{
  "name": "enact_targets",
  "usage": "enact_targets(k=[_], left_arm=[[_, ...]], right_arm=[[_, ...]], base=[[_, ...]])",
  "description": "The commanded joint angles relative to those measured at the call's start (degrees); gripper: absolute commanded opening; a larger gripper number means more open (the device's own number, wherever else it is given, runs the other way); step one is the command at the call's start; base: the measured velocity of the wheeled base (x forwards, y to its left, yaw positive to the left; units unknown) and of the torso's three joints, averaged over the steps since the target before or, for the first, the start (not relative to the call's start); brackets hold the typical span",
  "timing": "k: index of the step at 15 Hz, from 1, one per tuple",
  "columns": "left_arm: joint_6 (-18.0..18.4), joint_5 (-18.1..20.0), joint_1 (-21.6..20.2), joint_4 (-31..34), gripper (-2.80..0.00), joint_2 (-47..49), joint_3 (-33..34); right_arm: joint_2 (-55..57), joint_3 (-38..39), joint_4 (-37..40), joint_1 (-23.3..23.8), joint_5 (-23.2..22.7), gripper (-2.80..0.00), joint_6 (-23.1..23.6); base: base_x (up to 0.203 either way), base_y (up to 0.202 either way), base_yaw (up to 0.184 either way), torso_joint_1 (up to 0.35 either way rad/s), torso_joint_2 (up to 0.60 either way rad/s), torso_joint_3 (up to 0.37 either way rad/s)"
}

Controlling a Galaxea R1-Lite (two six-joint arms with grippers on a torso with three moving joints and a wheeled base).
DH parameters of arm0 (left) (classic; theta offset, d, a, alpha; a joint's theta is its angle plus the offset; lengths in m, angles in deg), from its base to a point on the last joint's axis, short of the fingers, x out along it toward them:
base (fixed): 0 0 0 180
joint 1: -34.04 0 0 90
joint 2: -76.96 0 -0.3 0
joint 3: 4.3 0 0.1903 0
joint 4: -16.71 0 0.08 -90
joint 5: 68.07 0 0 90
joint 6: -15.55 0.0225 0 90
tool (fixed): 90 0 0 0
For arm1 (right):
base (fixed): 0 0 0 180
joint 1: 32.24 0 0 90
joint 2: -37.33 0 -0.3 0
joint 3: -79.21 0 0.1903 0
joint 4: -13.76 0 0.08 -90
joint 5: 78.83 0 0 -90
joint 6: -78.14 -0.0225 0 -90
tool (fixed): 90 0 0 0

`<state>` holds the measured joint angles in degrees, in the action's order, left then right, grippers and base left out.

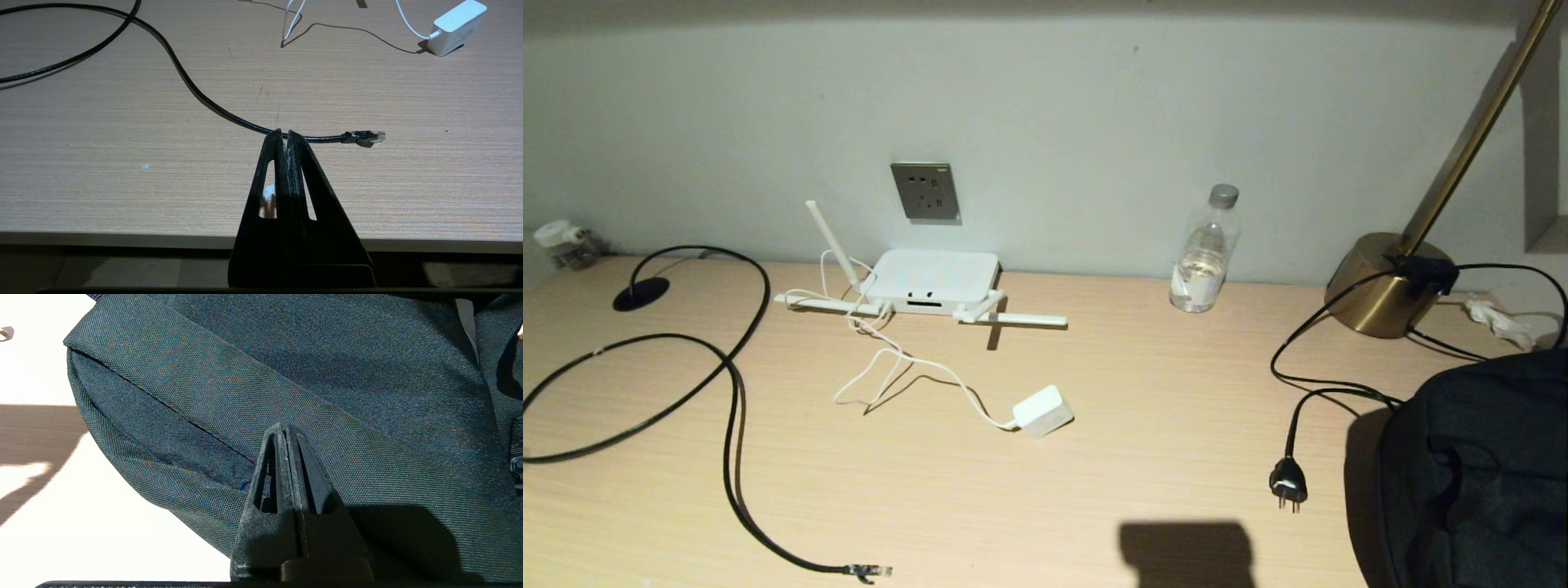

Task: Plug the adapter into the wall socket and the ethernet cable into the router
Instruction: Pick up plug

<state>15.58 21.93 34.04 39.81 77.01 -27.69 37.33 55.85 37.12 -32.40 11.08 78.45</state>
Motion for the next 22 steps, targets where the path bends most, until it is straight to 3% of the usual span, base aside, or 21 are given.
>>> enact_targets(k=[1, 4, 8, 10, 13, 16, 19, 22], left_arm=[[1.19, 0.35, 0.0, 0.05, -2.8, 0.08, -1.13], [5.15, 1.71, 0.28, 2.5, -2.8, 7.2, -10.95], [6.52, 3.39, 3.68, 4.44, -2.8, 32.06, -25.77], [4.38, 7.43, 5.14, 4.75, -2.8, 43.46, -31.8], [3.48, 18.0, 6.4, 5.08, -2.8, 57.3, -39.05], [11.01, 21.94, 7.91, 6.64, -2.8, 69.07, -46.14], [16.91, 22.11, 13.66, 6.98, -2.8, 81.23, -55.23], [27.41, 21.78, 18.19, 6.85, -2.8, 92.14, -63.72]], right_arm=[[0.09, 0.0, 0.0, -0.02, 0.01, -2.8, 0.05], [0.09, 0.0, 0.0, -0.02, -0.02, -2.8, 0.13], [0.09, 0.0, 0.0, -0.02, -0.17, -2.8, 0.67], [0.09, 0.0, 0.0, -0.02, -0.25, -2.8, 1.1], [0.09, 0.0, 0.0, -0.02, -0.34, -2.8, 1.1], [0.09, 0.0, 0.0, -0.02, -0.21, -2.8, 0.72], [0.09, 0.0, 0.0, -0.02, -0.08, -2.8, 0.49], [0.09, 0.0, 0.0, -0.02, 0.0, -2.8, 0.49]], base=[[0.0, 0.0, 0.0, 0.0, 0.0, 0.0], [0.0, 0.0, 0.0, 0.0, 0.0, 0.0], [0.0, 0.0, 0.0, 0.0, 0.0, 0.0], [0.0, 0.0, 0.0, 0.0, 0.0, 0.0], [0.0, 0.0, 0.0, 0.0, 0.0, 0.0], [0.0, 0.0, 0.0, 0.0, 0.0, 0.0], [0.0, 0.0, 0.0, 0.0, 0.0, 0.0], [0.071, 0.0, -0.001, 0.001, 0.0, 0.003]])
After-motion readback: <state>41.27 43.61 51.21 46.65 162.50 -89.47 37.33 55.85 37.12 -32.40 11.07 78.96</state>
